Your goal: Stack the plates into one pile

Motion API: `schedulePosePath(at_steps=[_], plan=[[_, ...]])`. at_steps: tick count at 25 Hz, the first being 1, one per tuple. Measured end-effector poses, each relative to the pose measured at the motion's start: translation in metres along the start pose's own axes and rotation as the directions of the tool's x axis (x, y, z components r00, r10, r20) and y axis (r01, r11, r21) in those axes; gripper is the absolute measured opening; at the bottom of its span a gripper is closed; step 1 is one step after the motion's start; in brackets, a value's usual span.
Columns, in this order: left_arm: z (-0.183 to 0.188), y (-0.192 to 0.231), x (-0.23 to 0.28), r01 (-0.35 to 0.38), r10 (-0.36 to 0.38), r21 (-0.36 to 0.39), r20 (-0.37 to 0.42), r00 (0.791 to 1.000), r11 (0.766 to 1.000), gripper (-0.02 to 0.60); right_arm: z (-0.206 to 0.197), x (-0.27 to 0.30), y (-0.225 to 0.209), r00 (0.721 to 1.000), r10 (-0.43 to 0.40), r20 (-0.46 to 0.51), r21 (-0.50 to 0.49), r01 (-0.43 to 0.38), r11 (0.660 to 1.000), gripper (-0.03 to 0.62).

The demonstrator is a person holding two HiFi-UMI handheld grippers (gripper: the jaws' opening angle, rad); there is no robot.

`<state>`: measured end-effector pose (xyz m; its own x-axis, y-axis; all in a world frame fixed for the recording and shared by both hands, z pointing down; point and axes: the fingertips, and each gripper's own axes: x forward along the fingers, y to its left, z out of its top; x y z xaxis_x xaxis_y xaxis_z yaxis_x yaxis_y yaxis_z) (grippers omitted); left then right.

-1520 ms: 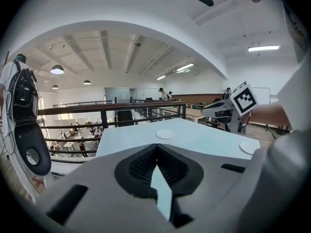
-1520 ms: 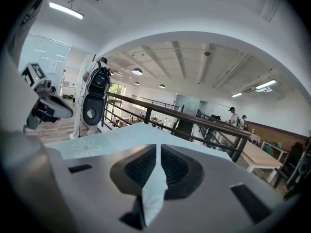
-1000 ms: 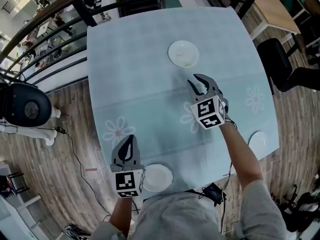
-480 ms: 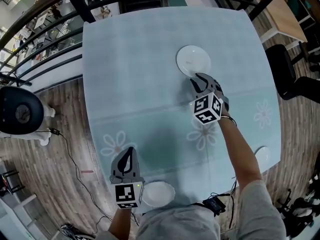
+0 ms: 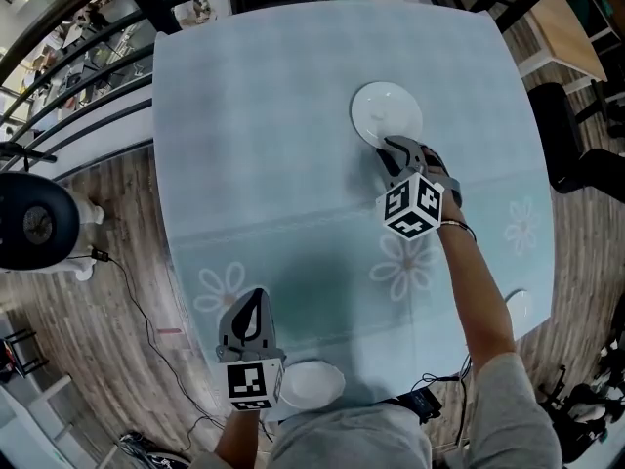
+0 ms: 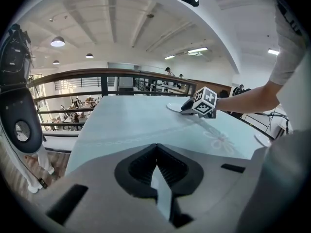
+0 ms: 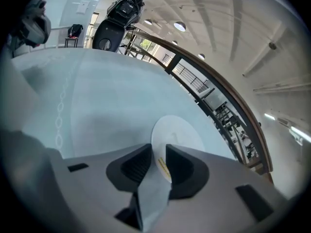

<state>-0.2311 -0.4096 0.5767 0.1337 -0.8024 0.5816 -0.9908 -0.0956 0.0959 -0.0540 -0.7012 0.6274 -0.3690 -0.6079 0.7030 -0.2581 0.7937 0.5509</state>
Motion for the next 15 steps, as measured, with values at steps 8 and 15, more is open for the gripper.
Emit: schedulePosePath(at_steps=[8,15], plan=[[-0.004,0.008,0.000,-0.015,0.015,-0.009,-0.003,1.000,1.000,0.017,-0.001,0.008,0.004,0.996,-0.010,-0.091,-0.064,0.004,0.998,0.058],[0.003,0.007,-0.002,-0.013,0.013,-0.006,0.011,1.000,1.000,0.015,-0.001,0.015,0.005,0.985,-0.071,-0.156,-0.202,0.039,0.979,0.043]])
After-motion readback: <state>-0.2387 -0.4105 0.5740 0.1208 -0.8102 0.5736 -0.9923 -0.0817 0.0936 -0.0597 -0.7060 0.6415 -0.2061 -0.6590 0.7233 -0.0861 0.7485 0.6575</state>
